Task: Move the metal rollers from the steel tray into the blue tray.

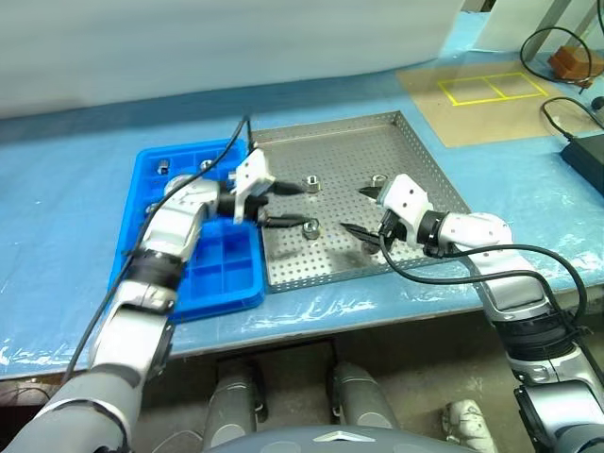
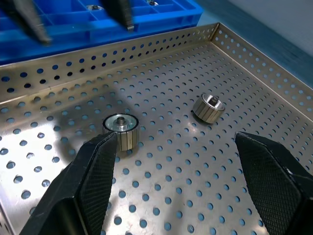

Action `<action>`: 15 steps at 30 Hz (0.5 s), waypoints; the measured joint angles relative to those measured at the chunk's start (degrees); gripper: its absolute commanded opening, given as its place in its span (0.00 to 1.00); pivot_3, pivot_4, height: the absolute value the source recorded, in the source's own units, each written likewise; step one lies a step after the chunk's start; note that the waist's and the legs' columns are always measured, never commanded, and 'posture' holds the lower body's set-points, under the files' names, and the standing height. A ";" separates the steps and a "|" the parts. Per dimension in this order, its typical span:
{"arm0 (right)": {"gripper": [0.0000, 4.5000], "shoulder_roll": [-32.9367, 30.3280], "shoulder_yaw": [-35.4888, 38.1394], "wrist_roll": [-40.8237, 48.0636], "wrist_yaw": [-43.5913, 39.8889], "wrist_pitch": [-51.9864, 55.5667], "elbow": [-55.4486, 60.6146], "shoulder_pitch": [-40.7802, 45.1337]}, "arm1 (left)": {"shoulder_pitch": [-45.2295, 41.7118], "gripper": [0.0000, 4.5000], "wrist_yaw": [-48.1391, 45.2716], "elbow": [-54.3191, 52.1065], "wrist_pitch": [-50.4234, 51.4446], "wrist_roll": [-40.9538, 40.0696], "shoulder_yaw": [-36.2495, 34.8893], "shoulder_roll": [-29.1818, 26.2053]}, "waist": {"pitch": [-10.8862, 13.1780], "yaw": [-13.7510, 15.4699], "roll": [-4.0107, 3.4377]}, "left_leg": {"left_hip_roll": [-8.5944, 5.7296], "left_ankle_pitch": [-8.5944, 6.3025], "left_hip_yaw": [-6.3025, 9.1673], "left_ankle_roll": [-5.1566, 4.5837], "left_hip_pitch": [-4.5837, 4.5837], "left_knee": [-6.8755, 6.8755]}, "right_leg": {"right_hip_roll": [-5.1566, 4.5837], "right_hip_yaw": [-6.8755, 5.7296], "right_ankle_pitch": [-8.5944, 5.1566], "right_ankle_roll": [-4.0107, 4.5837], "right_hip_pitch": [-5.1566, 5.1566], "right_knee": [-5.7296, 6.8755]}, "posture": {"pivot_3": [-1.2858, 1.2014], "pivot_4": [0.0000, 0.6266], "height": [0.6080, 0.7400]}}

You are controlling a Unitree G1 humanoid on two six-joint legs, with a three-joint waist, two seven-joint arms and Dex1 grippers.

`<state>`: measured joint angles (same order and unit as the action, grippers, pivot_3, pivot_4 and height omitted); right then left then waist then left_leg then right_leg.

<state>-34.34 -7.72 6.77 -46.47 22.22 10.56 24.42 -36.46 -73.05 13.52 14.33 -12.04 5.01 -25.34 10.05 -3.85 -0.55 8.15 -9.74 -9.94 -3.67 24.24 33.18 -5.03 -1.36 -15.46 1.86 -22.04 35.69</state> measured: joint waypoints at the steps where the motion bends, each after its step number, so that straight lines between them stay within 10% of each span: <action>1: 0.87 0.36 -0.12 0.07 -0.05 0.01 -0.50 0.17 | 2.33 0.73 1.00 -2.61 1.65 -0.37 -0.64 -1.45 | 0.02 0.12 0.01 | 0.02 0.03 0.00 0.05 0.04 0.00 | 0.01 -0.03 0.00 0.00 -0.02 0.02 | 0.40 0.24 1.00; 15: 0.87 5.66 -6.59 -5.33 -1.26 -9.06 -16.18 5.91 | 13.55 0.73 17.43 -19.03 13.13 -6.75 -9.57 -5.55 | 0.10 3.21 0.09 | 0.14 0.19 -0.16 0.26 0.06 -0.03 | 0.01 -0.07 0.04 0.06 -0.06 0.07 | 0.46 0.24 1.00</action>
<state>-28.69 -14.30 1.44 -47.73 13.15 -5.62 30.33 -22.92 -55.62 -5.50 27.46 -18.80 -4.56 -30.89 10.15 -0.65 -0.46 8.29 -9.55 -10.10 -3.42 24.29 33.15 -5.02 -1.43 -15.42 1.92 -22.10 35.76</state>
